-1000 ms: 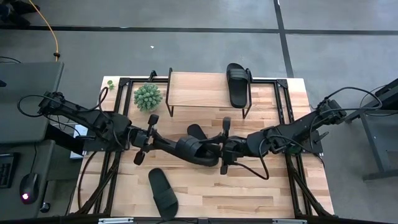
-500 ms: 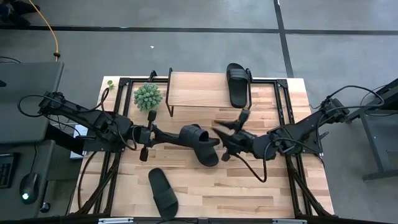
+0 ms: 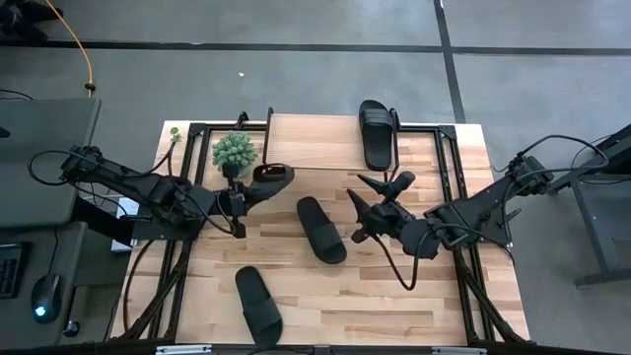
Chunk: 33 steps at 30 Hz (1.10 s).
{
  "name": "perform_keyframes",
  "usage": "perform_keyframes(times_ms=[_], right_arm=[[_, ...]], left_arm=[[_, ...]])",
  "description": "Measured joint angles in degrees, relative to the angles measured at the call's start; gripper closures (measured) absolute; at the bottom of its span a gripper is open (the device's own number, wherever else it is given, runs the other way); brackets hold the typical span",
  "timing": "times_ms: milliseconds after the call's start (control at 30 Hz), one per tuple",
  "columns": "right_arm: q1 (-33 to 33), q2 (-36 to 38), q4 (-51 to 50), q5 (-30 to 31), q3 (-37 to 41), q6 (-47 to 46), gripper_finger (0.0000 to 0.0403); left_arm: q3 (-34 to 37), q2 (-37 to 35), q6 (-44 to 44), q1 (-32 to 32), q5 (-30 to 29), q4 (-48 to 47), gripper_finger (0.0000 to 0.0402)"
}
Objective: Pick and place slides into the shelf
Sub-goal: Put the black slide on the shelf
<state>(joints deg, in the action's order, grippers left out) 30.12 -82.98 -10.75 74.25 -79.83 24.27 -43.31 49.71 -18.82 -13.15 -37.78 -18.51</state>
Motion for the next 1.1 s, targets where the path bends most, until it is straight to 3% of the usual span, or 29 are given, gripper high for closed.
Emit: perform_keyframes(times_ms=[267,433,600,767,900,1100], right_arm=[[-4.3,-0.1,-6.4,-13.1,0.0,-11.5,0.02],[-9.3,-0.3,-10.5,-22.8,0.1,-18.3,0.0198],[-13.7,-0.8,-11.5,-29.6,0.1,-20.7,0.0198],[-16.0,-0.8,-11.2,-34.1,0.1,-21.9,0.0198],[-16.3,-0.8,-10.9,-35.8,0.1,-22.3,0.0198],[-15.1,-0.9,-10.3,-35.1,0.1,-22.4,0.0198]], left_arm=[[0.0,0.0,-0.2,0.0,-0.8,0.2,0.032],[0.0,0.0,-0.9,-0.7,0.3,1.7,0.0343],[0.0,0.0,-4.5,-5.9,0.1,5.6,0.0352],[0.0,0.4,-8.1,-12.9,-9.5,7.3,0.0331],[0.0,2.5,-11.6,-17.1,-18.2,7.9,0.034],[0.0,7.9,-18.9,-18.8,-23.2,13.8,0.035]])
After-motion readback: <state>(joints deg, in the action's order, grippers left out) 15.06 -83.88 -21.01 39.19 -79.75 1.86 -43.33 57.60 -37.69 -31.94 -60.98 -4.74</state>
